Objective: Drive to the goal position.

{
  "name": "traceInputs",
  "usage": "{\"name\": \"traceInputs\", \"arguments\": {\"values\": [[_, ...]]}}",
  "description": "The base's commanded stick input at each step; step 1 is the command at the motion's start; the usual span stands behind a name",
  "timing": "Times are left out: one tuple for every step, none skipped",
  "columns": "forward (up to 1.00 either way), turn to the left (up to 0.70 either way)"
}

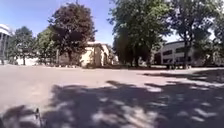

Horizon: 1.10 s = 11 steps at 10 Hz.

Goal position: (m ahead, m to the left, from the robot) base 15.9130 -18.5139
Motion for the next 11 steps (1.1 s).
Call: {"name": "traceInputs", "arguments": {"values": [[0.70,0.00],[0.70,0.00],[0.70,0.00],[0.70,0.00],[0.70,0.00],[0.70,0.00],[0.70,0.00],[0.70,0.00],[0.70,0.00],[0.70,0.00],[0.70,0.00]]}}
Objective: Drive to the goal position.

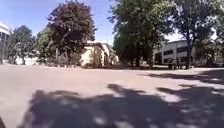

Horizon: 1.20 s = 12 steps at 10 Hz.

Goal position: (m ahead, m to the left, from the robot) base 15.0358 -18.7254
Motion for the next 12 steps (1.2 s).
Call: {"name": "traceInputs", "arguments": {"values": [[0.70,0.00],[0.70,0.00],[0.70,0.00],[0.70,0.00],[0.70,0.00],[0.70,0.00],[0.70,0.00],[0.70,0.00],[0.70,0.00],[0.70,0.00],[0.70,0.00],[0.70,0.00]]}}
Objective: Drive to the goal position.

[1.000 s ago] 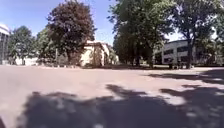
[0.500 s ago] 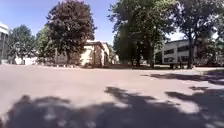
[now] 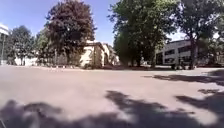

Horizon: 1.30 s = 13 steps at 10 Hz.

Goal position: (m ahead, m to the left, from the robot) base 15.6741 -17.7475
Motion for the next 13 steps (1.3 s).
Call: {"name": "traceInputs", "arguments": {"values": [[0.70,0.00],[0.70,0.00],[0.70,0.00],[0.70,0.00],[0.70,-0.04],[0.70,-0.11],[0.70,-0.14],[0.70,-0.14],[0.70,-0.14],[0.70,-0.14],[0.70,-0.06],[0.70,0.00],[0.70,0.00]]}}
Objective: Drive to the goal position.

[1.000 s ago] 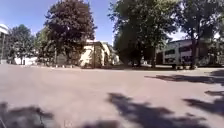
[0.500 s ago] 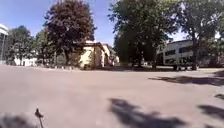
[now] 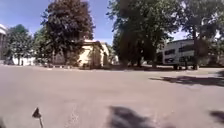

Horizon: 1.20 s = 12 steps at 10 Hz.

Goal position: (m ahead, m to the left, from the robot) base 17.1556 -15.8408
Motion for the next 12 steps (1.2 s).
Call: {"name": "traceInputs", "arguments": {"values": [[0.70,0.00],[0.70,0.00],[0.70,0.00],[0.70,0.00],[0.70,0.00],[0.70,-0.04],[0.70,-0.11],[0.70,-0.13],[0.70,-0.14],[0.70,-0.13],[0.70,-0.01],[0.70,0.00]]}}
